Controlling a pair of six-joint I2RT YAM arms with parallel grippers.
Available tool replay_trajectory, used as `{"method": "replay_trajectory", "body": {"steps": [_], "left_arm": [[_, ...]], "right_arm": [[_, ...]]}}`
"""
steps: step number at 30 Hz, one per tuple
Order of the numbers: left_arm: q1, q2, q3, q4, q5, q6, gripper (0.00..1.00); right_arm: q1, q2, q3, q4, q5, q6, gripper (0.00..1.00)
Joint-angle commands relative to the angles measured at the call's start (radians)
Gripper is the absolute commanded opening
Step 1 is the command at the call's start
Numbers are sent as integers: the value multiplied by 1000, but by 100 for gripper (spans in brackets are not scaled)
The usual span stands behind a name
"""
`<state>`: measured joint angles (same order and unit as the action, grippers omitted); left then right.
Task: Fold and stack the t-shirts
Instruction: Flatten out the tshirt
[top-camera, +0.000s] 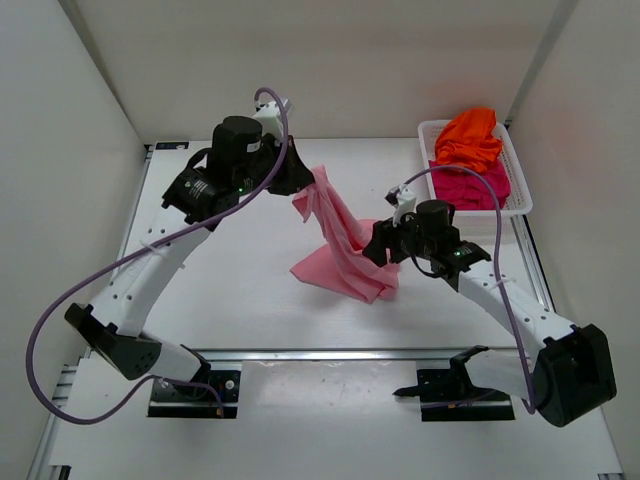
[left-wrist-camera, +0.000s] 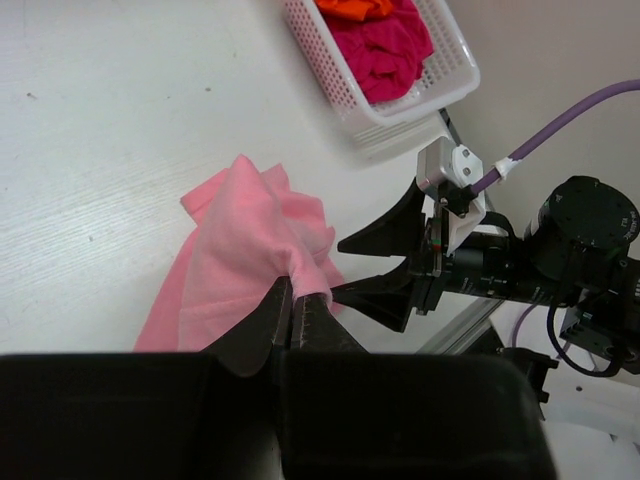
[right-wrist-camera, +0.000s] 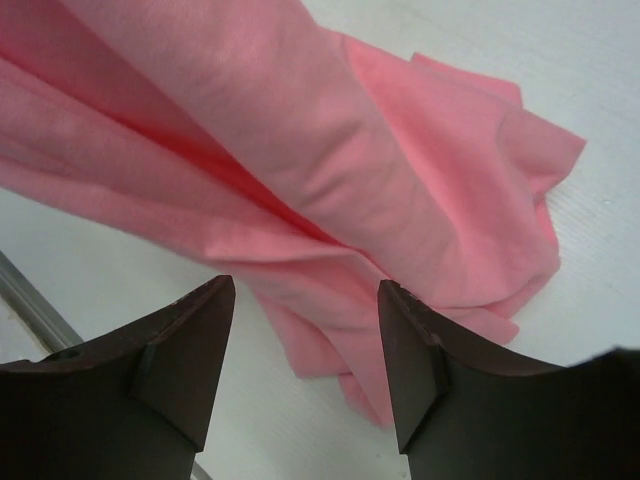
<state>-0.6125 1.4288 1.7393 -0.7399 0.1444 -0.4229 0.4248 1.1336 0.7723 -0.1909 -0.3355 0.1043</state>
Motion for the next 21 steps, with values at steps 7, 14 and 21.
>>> {"method": "replay_trajectory", "body": {"steps": [7, 14, 21], "left_arm": [[63, -88, -72, 24, 3, 18, 0], [97, -99, -75, 11, 21, 30, 0], [109, -113, -100, 28, 37, 21, 0]], "right_arm": [[9, 98, 24, 109, -102, -40, 62], [32, 124, 7, 136, -154, -95, 58], [98, 97, 15, 176, -128, -130, 58]]}}
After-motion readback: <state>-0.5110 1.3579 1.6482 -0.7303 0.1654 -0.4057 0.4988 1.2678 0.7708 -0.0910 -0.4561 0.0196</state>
